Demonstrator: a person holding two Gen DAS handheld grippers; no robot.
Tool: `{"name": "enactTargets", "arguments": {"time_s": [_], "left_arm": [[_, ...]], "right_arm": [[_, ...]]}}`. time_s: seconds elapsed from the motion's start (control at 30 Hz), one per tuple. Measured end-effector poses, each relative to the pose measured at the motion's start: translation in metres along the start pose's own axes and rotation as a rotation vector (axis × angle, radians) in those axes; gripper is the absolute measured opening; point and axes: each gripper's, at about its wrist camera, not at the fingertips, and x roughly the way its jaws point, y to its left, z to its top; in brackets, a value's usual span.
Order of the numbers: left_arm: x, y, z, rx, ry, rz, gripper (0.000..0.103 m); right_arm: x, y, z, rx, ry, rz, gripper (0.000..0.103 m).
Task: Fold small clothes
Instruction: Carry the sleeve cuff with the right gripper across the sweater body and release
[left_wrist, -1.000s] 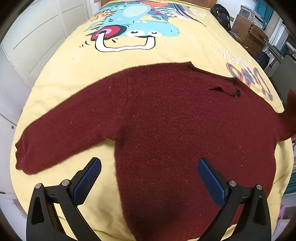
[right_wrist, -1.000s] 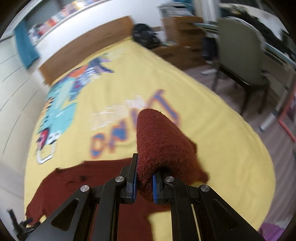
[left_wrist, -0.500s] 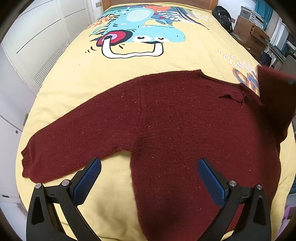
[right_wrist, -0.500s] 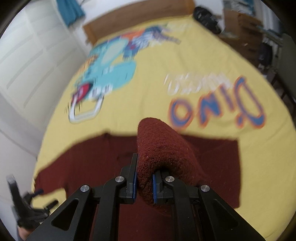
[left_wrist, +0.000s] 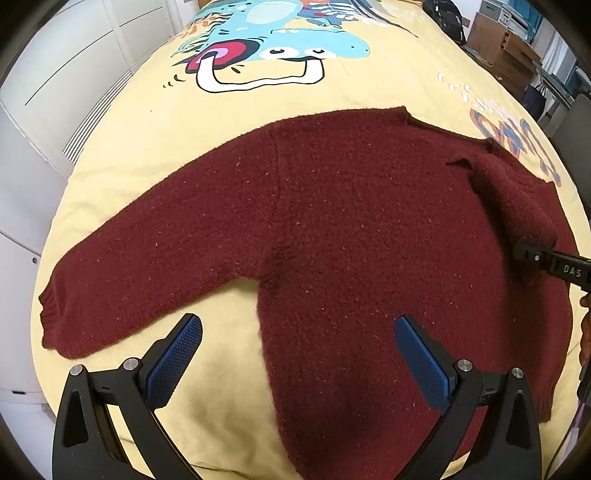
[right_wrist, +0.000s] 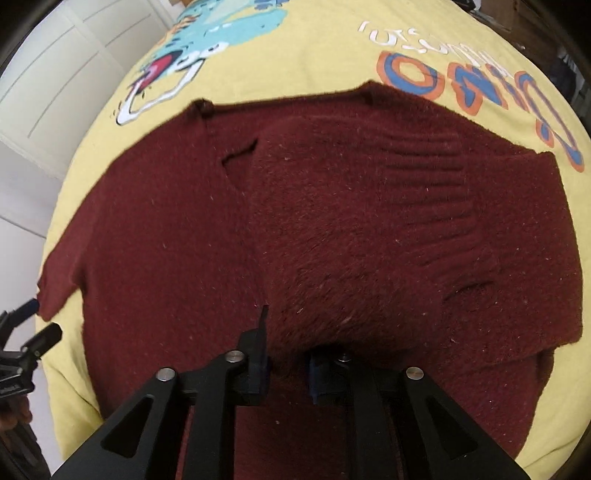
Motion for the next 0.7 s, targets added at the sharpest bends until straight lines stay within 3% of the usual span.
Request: {"name": "enactTargets", "arguments": {"time_s": [0.07, 0.23, 0.3, 0.5, 0.7], "left_arm": [[0.001, -0.001, 0.000, 0.006, 0.003, 0.004, 0.102], [0.003, -0.005, 0.001, 0.018, 0.013, 0.008, 0.102], [0.003, -0.008, 0.002, 0.025, 0.013, 0.008, 0.102], [0.001, -0.018, 0.004, 0.049, 0.009, 0.002, 0.102], [0.009, -0.042, 0.008, 0.105, 0.015, -0.012, 0.102]], "right_arm": [[-0.003, 0.001, 0.000, -0.005, -0.007, -0.029, 0.026], [-0.021, -0.002, -0.001, -0.024, -0.015, -0.058, 0.063], [-0.030, -0.008, -0.003, -0.036, -0.016, -0.077, 0.069], [-0.060, -0.042, -0.026, 0.013, -0.057, -0.063, 0.078], [-0.071, -0.108, -0.061, 0.139, -0.049, -0.153, 0.079]]}}
